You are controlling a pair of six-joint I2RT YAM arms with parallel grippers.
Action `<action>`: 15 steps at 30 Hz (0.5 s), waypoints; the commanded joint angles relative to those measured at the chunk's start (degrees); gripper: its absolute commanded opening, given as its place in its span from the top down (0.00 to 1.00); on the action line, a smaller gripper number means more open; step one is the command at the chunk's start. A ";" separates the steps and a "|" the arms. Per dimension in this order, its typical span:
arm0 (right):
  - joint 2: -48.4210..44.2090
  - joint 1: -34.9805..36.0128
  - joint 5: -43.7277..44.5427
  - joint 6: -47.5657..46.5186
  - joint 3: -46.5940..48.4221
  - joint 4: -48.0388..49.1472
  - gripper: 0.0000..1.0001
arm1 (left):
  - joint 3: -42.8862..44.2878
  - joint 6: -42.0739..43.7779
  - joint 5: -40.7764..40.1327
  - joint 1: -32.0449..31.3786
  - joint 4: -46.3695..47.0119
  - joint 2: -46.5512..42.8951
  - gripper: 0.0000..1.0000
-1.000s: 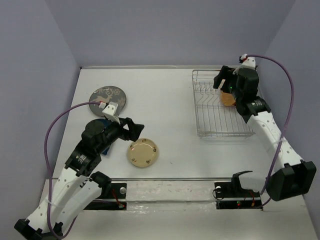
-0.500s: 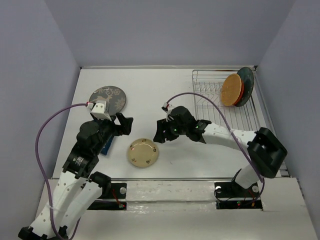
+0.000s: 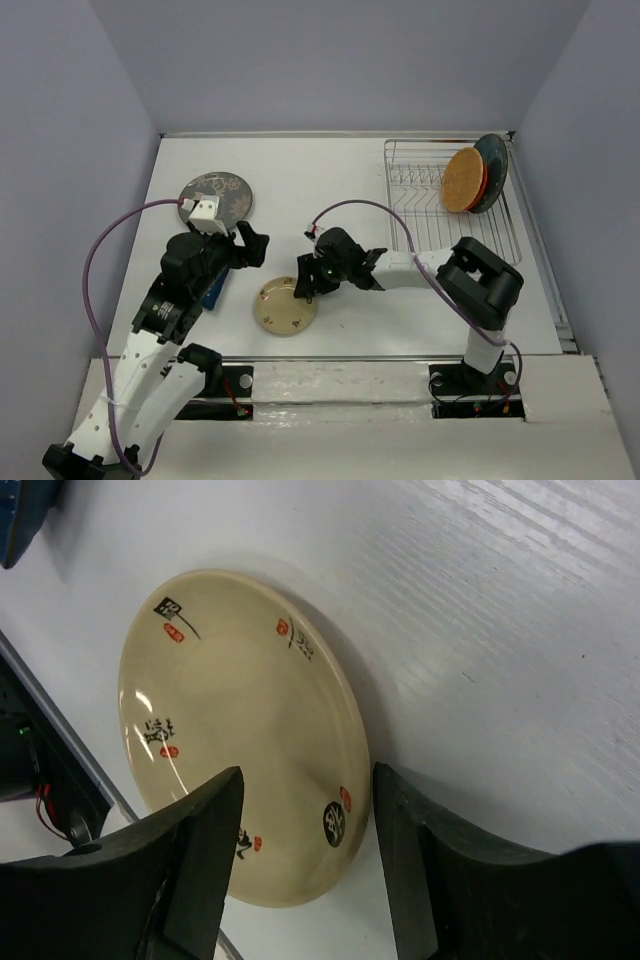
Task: Load the plates into the dish rack
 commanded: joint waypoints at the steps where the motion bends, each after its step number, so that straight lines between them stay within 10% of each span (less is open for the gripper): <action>1: 2.83 0.42 -0.11 1.04 1.02 1.50 0.48 | 1.27 -0.17 1.68 0.45 3.02 -0.81 0.06; 6: 1.26 0.42 4.71 2.45 2.24 0.11 0.93 | 1.27 -0.17 2.47 0.45 3.11 -1.87 0.06; 15: -18.51 -8.44 33.88 -7.74 10.24 -16.94 0.93 | 0.39 -0.53 8.79 0.36 3.81 -2.92 0.06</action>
